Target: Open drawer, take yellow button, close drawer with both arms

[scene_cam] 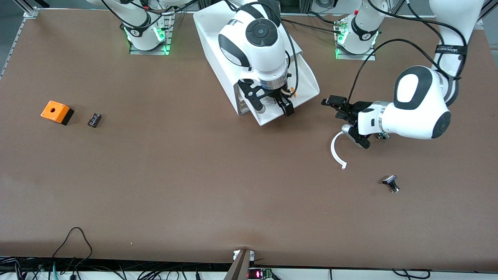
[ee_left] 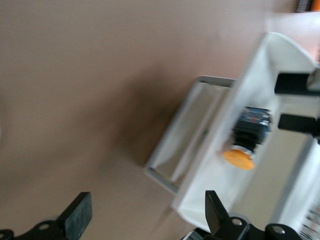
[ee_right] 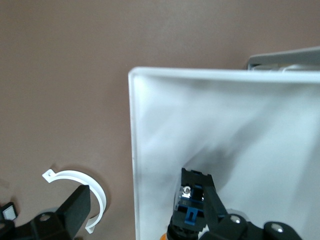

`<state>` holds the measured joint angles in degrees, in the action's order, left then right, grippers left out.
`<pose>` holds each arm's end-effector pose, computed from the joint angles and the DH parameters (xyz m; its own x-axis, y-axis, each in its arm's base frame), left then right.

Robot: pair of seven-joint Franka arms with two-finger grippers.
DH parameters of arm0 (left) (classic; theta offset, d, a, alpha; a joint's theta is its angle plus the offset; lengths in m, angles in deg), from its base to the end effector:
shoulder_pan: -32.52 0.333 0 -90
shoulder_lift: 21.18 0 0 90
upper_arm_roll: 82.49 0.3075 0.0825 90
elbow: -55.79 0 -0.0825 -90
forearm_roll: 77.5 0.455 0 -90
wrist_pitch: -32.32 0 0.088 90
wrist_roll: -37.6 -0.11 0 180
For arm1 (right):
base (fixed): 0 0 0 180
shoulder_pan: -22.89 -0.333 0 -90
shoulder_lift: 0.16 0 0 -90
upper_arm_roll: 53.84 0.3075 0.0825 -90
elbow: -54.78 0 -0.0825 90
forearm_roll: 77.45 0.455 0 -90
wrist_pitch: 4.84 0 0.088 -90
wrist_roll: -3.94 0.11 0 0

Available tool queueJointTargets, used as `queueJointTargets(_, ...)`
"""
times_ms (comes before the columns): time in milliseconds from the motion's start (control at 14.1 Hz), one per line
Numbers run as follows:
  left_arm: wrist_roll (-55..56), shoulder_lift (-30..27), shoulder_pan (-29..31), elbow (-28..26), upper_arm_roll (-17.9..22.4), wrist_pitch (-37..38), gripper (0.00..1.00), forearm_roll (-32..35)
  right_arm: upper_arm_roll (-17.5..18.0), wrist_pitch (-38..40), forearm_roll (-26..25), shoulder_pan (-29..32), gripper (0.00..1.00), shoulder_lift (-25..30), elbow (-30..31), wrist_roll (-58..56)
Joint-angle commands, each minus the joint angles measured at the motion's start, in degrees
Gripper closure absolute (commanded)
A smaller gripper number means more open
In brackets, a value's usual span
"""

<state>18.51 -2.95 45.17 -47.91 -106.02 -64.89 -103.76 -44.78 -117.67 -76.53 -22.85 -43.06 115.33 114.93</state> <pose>0.6271 -0.1543 0.3221 0.8752 -0.4269 -0.2274 -0.2207 -0.7709 0.5975 0.5138 0.6594 0.3874 0.5098 -0.8424 -0.1746 -0.8603 -0.4973 -0.1124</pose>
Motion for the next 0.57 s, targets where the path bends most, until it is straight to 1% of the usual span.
queueJointTargets(0, 9.8, 0.2, -0.8, 5.9, -0.6, 1.4, 0.01, 11.3, -0.2, 0.1, 2.7, -0.9, 0.00, -2.1, -2.5, 2.6)
queueJointTargets(71, 12.6, 0.4, -1.6, 7.9, -0.8, 1.4, 0.01, 16.3, -0.1, 0.4, 4.3, -0.9, 0.00, -2.1, -2.5, 2.7)
queueJointTargets(141, 14.7, 0.5, -4.1, 9.8, -0.7, 1.4, 0.01, 23.0, 0.0, 0.9, 4.7, -1.0, 0.00, -2.0, -2.5, 2.7)
queueJointTargets(212, 15.6, 0.9, -4.5, 10.8, -0.8, 1.4, 0.01, 26.3, 0.1, 1.6, 4.7, -0.9, 0.00, -2.0, -2.5, 2.7)
queueJointTargets(495, 18.0, 1.5, -4.5, 12.3, -0.6, 1.7, 0.01, 27.5, 0.2, 3.9, 4.7, -1.0, 0.00, -1.5, -2.5, 2.9)
